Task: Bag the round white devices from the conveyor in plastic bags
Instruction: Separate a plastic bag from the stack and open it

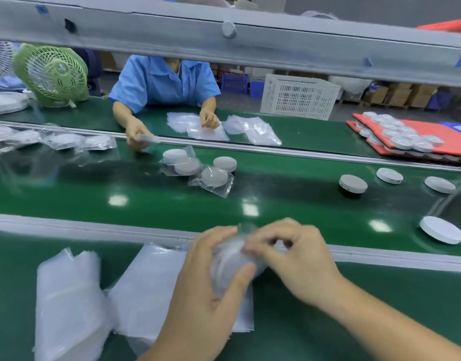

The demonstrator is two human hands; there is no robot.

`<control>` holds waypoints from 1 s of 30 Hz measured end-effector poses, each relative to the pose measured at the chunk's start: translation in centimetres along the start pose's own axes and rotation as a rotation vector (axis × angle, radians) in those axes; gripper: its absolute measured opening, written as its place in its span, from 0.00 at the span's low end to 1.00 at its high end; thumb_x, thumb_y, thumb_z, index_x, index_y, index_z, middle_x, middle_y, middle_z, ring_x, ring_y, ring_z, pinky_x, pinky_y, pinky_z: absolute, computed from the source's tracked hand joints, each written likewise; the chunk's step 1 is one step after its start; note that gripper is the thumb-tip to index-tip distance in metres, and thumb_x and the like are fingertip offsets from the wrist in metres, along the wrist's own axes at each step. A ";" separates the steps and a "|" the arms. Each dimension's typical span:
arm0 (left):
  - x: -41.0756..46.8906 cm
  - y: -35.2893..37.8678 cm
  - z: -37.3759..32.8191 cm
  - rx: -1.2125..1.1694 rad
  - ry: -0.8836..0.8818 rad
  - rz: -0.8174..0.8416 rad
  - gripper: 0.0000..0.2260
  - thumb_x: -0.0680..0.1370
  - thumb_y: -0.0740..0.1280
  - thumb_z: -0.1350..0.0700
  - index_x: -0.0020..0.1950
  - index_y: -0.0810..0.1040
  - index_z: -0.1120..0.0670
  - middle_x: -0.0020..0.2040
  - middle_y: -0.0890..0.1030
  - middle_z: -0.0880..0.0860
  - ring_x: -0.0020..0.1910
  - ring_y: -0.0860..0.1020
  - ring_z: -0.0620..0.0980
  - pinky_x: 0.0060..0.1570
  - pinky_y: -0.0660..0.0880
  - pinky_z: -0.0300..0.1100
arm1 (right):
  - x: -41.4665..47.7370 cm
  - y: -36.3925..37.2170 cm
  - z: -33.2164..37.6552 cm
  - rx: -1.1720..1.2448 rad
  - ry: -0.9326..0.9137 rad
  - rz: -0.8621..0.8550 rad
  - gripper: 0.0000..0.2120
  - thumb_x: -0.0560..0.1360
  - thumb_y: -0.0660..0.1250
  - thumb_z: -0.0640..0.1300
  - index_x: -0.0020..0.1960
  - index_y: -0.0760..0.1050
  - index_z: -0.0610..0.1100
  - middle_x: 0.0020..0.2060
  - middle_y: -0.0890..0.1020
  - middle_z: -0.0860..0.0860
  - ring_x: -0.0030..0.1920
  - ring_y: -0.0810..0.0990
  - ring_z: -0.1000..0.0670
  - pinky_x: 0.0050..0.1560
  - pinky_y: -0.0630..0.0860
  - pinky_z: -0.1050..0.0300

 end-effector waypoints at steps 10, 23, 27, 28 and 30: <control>0.4 0.3 2.8 0.694 0.220 0.498 0.09 0.68 0.69 0.34 0.41 0.84 0.34 0.44 0.81 0.31 0.47 0.80 0.40 0.43 0.78 0.40 | 15.4 -1.9 -8.9 -0.516 0.356 0.062 0.13 0.81 0.67 0.41 0.63 0.83 0.49 0.58 0.85 0.50 0.45 0.81 0.52 0.52 0.78 0.63; -0.4 1.3 1.7 0.599 0.280 0.432 0.07 0.64 0.66 0.44 0.29 0.82 0.41 0.37 0.79 0.33 0.38 0.78 0.39 0.35 0.77 0.39 | -1.7 -26.0 -22.9 -1.050 0.988 -0.158 0.30 0.80 0.57 0.67 0.78 0.62 0.58 0.72 0.73 0.41 0.70 0.71 0.34 0.70 0.68 0.35; -0.7 1.4 1.7 0.558 0.221 0.411 0.08 0.67 0.66 0.44 0.31 0.83 0.40 0.38 0.79 0.31 0.40 0.76 0.35 0.38 0.77 0.37 | -3.1 -28.3 -22.4 -1.078 0.792 -0.217 0.20 0.83 0.60 0.55 0.69 0.76 0.45 0.57 0.77 0.41 0.59 0.76 0.35 0.62 0.75 0.39; -0.7 1.3 1.7 0.553 0.195 0.403 0.08 0.68 0.66 0.43 0.32 0.83 0.40 0.39 0.79 0.30 0.41 0.75 0.33 0.38 0.77 0.36 | -2.8 -27.3 -21.4 -1.059 0.714 -0.240 0.21 0.83 0.61 0.55 0.67 0.78 0.42 0.60 0.76 0.41 0.61 0.75 0.36 0.63 0.75 0.40; -0.6 1.0 1.7 0.544 0.135 0.366 0.09 0.70 0.65 0.42 0.36 0.84 0.39 0.42 0.79 0.28 0.43 0.75 0.32 0.40 0.76 0.35 | -2.1 -23.7 -18.3 -0.950 0.514 -0.228 0.20 0.82 0.65 0.51 0.68 0.78 0.40 0.62 0.77 0.42 0.60 0.77 0.38 0.62 0.75 0.44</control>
Point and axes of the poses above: each hand's wrist, its own x-axis towards the middle knuckle, its own y-axis out of the palm, z = x × y, the point moved 4 cm from there along x, towards the middle knuckle
